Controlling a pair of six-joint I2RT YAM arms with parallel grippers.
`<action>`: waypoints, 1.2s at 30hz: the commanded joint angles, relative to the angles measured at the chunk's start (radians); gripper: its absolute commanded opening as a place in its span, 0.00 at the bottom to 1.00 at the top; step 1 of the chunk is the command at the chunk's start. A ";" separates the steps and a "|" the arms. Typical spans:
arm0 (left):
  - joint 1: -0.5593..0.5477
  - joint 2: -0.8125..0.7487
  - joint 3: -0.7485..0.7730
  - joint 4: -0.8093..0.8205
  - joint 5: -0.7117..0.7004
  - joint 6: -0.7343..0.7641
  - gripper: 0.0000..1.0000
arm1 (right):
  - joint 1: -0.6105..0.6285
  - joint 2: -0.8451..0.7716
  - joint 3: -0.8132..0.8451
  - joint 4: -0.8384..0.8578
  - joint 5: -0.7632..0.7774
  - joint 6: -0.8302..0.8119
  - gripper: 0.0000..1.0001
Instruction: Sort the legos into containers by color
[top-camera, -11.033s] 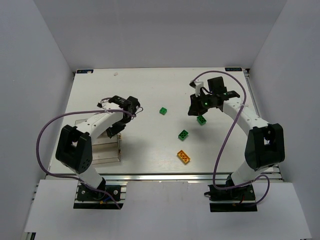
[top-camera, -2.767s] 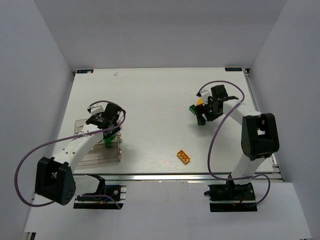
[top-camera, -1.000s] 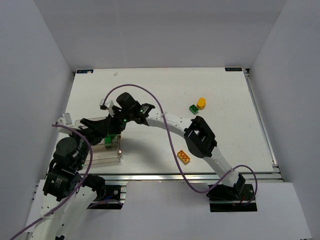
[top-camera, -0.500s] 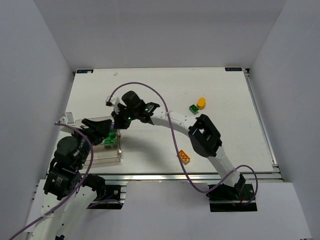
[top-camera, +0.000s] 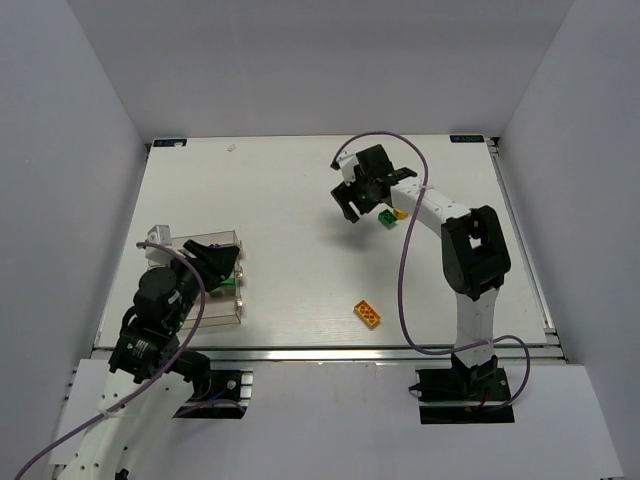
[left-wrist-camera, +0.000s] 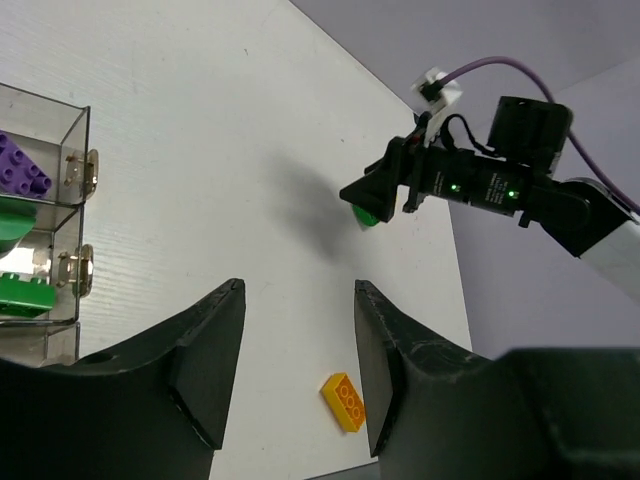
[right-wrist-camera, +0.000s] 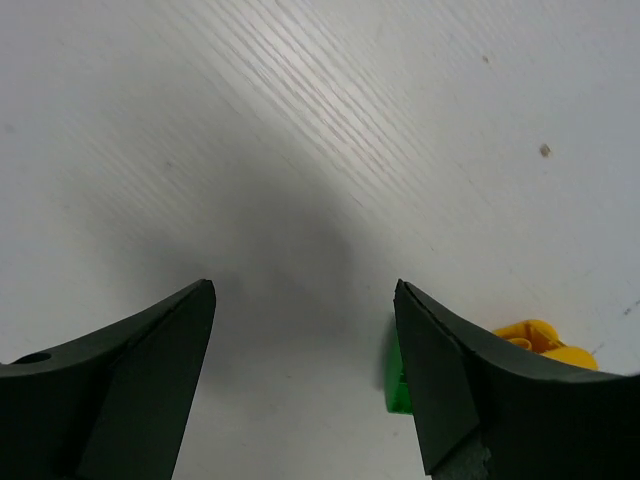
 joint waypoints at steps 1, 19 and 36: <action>-0.002 0.037 -0.008 0.075 0.045 0.012 0.58 | -0.025 0.051 0.033 -0.095 0.064 -0.162 0.78; -0.002 0.000 -0.049 0.056 0.037 0.000 0.60 | -0.173 0.219 0.206 -0.268 0.115 -0.266 0.69; -0.002 0.022 -0.062 0.085 0.046 0.011 0.60 | -0.203 0.160 0.141 -0.411 -0.012 -0.200 0.66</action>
